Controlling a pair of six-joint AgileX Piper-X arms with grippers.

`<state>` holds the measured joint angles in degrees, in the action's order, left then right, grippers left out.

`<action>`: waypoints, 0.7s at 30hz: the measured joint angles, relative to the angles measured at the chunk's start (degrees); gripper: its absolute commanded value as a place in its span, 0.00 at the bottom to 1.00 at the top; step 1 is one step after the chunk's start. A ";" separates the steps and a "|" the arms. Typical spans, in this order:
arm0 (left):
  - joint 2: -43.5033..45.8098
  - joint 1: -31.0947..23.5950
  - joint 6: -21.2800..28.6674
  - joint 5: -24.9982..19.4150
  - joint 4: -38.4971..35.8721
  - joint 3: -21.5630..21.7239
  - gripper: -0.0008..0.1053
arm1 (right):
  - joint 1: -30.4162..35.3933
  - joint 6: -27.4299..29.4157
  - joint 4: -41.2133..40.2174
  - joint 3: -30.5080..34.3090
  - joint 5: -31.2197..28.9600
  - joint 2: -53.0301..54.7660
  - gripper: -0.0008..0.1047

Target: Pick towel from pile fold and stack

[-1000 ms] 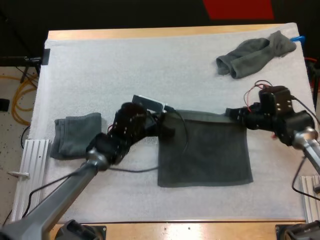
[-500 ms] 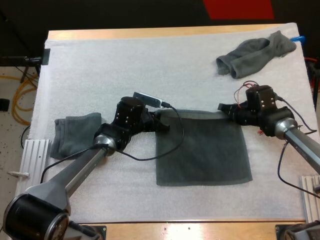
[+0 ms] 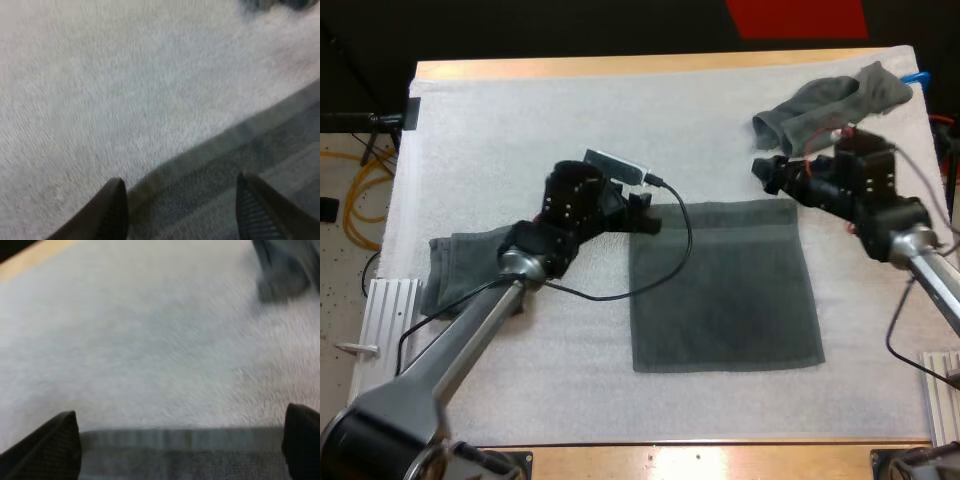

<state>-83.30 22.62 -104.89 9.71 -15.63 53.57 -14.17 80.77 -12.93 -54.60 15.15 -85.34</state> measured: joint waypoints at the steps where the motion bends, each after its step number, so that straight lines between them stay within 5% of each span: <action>1: 1.67 0.00 0.27 -0.42 -1.26 0.44 0.46 | 0.01 1.09 -1.29 -0.07 0.00 2.09 0.76; 11: 22.86 0.00 0.38 -1.45 -15.90 1.08 0.46 | 0.01 4.90 -19.48 -0.06 -2.98 21.97 0.76; 21: 39.42 0.00 -2.42 -1.18 -39.02 1.08 0.54 | 0.01 7.45 -45.03 -0.10 -7.33 37.78 0.76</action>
<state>-43.89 22.62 -107.31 8.52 -54.65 54.65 -14.16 88.23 -57.97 -54.70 7.82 -47.56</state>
